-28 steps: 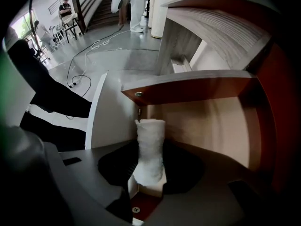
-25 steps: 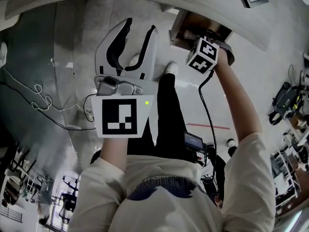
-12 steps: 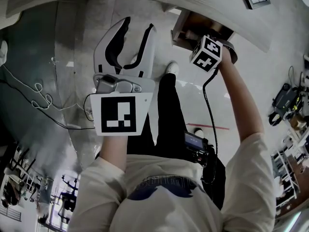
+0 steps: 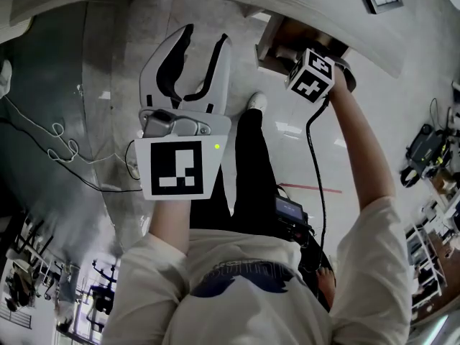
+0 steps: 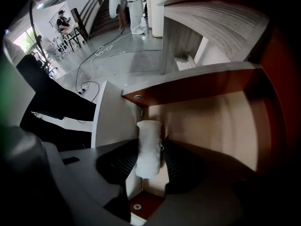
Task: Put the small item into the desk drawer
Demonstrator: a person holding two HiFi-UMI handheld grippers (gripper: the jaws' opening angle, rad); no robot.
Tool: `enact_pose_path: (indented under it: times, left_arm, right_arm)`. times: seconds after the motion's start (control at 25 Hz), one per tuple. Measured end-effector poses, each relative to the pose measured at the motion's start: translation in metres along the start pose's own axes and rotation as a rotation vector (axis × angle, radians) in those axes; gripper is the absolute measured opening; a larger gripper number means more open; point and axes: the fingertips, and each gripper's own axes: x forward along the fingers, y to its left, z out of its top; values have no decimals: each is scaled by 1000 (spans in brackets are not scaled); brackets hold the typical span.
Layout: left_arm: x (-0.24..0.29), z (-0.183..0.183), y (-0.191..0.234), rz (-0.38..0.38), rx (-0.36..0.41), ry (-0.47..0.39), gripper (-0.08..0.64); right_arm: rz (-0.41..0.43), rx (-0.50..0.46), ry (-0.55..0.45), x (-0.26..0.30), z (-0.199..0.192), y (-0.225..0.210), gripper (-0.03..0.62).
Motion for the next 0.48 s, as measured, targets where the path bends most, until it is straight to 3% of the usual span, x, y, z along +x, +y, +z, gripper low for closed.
enact_pose_path:
  times: [0.32, 0.48]
  left_arm:
    - [0, 3, 3, 2, 8, 2, 146]
    - [-2, 8, 4, 0, 17, 0, 146]
  right_arm:
    - [41, 96, -75, -12, 11, -1, 178]
    - [21, 143, -117, -25, 14, -6, 176]
